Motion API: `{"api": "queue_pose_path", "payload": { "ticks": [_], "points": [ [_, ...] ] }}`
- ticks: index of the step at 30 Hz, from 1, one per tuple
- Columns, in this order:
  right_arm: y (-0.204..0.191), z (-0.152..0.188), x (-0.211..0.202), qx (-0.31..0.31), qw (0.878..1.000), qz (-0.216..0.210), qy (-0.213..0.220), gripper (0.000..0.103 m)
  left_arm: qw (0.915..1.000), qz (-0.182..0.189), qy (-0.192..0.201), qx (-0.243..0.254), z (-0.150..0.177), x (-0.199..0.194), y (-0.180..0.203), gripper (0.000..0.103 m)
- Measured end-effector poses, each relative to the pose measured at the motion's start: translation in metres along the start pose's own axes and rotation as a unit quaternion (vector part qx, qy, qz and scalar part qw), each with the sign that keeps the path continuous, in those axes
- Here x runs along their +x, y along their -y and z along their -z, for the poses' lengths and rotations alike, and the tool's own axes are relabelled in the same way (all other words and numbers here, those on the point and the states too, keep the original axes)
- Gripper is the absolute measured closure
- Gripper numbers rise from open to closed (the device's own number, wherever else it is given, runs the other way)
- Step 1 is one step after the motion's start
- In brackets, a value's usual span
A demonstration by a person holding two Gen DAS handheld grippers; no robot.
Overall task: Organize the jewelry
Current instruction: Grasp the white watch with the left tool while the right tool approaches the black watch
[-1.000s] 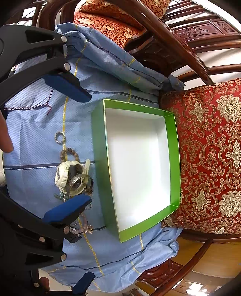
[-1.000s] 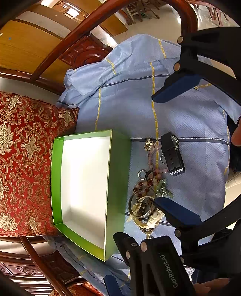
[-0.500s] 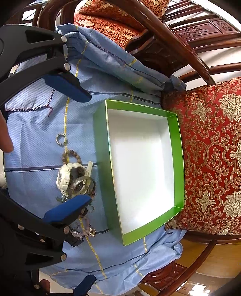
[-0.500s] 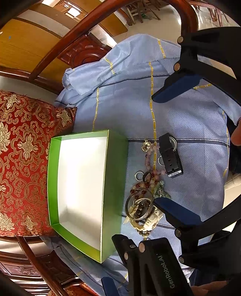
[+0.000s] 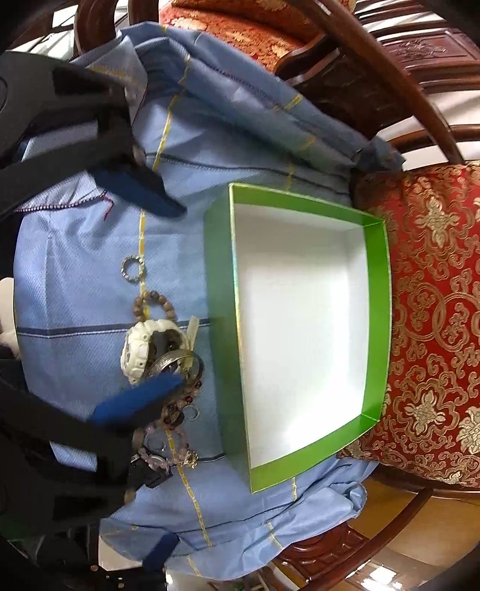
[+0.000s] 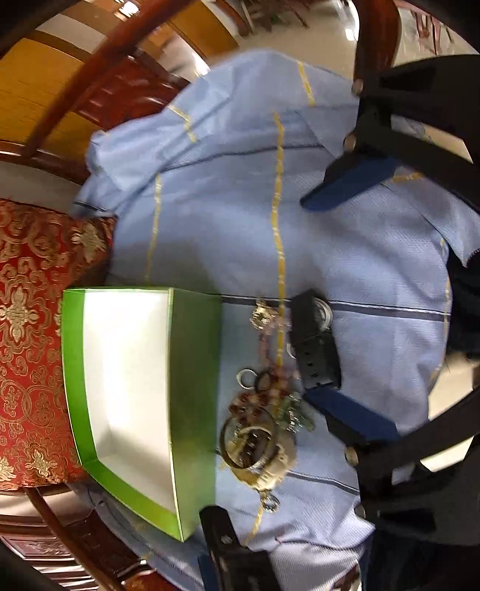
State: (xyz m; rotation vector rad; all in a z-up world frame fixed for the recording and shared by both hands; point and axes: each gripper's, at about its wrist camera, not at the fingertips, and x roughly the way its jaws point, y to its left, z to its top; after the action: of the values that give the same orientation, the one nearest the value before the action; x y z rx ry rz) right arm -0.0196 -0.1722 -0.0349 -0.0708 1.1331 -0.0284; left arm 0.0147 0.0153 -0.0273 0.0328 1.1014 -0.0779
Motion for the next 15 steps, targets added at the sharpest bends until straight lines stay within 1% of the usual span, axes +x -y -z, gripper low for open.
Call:
{"api": "queue_pose_path", "payload": {
  "ticks": [1,2,3,4,5,7,9,10,11,12,13,14,15],
  "points": [
    [0.002,0.002,0.0,0.001,1.0,-0.006,0.0,0.021,0.9999,0.011,-0.004,0.001,0.001,0.002,0.002,0.027],
    [0.003,0.003,0.0,0.001,1.0,-0.015,-0.002,0.026,0.9997,0.023,-0.008,0.002,0.001,0.004,0.004,0.027],
    [0.004,0.005,0.002,0.001,1.0,-0.024,-0.008,0.028,0.9993,0.035,-0.014,0.002,0.001,0.007,0.006,0.027],
    [0.003,0.005,0.005,-0.002,0.999,-0.032,-0.016,0.028,0.9988,0.044,-0.022,0.002,0.001,0.01,0.008,0.027],
    [0.001,0.007,0.007,-0.006,0.999,-0.035,-0.014,0.028,0.9982,0.051,-0.03,0.0,0.001,0.015,0.009,0.027],
    [-0.003,0.009,0.015,-0.01,0.999,-0.038,-0.025,0.028,0.9967,0.063,-0.05,-0.012,0.002,0.024,0.009,0.027],
    [-0.007,0.01,0.02,-0.011,0.998,-0.051,-0.028,0.028,0.994,0.081,-0.069,-0.027,0.001,0.034,0.006,0.028],
    [-0.009,0.011,0.023,-0.013,0.998,-0.056,-0.032,0.031,0.9926,0.085,-0.079,-0.036,0.0,0.041,0.005,0.032],
    [-0.012,0.011,0.026,-0.018,0.998,-0.055,-0.035,0.047,0.9917,0.084,-0.087,-0.041,-0.001,0.048,0.004,0.037],
    [-0.016,0.012,0.03,-0.025,0.997,-0.058,-0.042,0.062,0.9908,0.083,-0.097,-0.046,-0.001,0.054,0.004,0.05],
    [-0.02,0.013,0.033,-0.029,0.997,-0.06,-0.048,0.067,0.989,0.085,-0.11,-0.051,0.0,0.061,0.004,0.064],
    [-0.022,0.014,0.034,-0.032,0.996,-0.068,-0.049,0.083,0.9877,0.087,-0.118,-0.053,0.0,0.066,0.005,0.072],
    [-0.024,0.015,0.035,-0.033,0.995,-0.08,-0.052,0.09,0.9873,0.083,-0.125,-0.053,0.001,0.069,0.006,0.078]
  ]
}}
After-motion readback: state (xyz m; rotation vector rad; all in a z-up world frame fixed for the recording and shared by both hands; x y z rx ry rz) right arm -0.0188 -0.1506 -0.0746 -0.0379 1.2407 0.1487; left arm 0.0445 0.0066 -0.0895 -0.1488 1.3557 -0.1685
